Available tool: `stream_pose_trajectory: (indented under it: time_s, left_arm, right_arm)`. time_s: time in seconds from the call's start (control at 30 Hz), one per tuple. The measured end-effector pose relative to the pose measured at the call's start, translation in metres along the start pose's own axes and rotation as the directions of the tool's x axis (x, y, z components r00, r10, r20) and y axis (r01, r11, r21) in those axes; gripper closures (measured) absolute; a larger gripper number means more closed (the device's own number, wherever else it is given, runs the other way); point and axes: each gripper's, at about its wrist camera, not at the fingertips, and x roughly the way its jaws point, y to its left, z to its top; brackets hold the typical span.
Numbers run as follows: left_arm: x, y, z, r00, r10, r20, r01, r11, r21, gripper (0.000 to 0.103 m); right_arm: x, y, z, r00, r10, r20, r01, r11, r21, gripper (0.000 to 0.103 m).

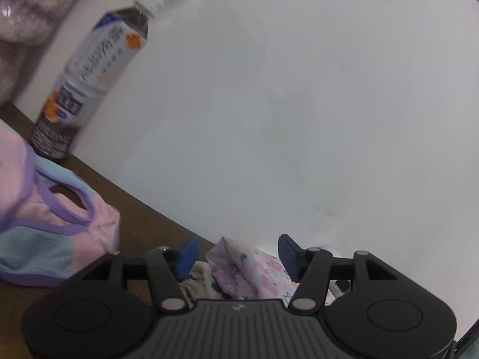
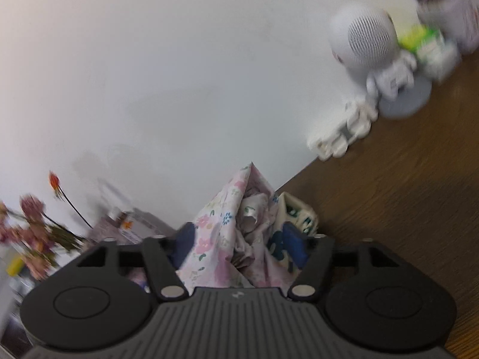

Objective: Fold clothes

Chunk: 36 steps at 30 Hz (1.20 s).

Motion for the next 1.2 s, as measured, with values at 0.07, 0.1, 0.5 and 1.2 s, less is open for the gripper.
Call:
stream_pose_trajectory:
  time_s: [0.07, 0.1, 0.5, 1.2]
  left_arm:
    - [-0.032, 0.009, 0.007, 1.000, 0.015, 0.006, -0.015, 0.998, 0.062, 0.038]
    - [-0.055, 0.022, 0.031, 1.000, 0.023, 0.018, -0.025, 0.993, 0.113, 0.036]
    - [-0.116, -0.053, -0.026, 0.980, 0.131, 0.147, -0.187, 0.852, 0.489, 0.018]
    - [-0.164, -0.053, -0.089, 0.934, 0.356, 0.010, -0.327, 0.845, 0.424, 0.006]
  right_arm:
    - [-0.005, 0.012, -0.001, 1.000, -0.025, 0.017, 0.027, 0.997, -0.076, 0.027]
    - [-0.007, 0.017, -0.002, 0.999, -0.036, 0.027, 0.039, 0.993, -0.112, 0.025]
    - [-0.040, 0.076, -0.040, 0.974, -0.193, 0.115, 0.225, 0.861, -0.456, 0.018]
    - [-0.083, 0.108, -0.128, 0.945, -0.320, 0.067, 0.298, 0.760, -0.577, 0.001]
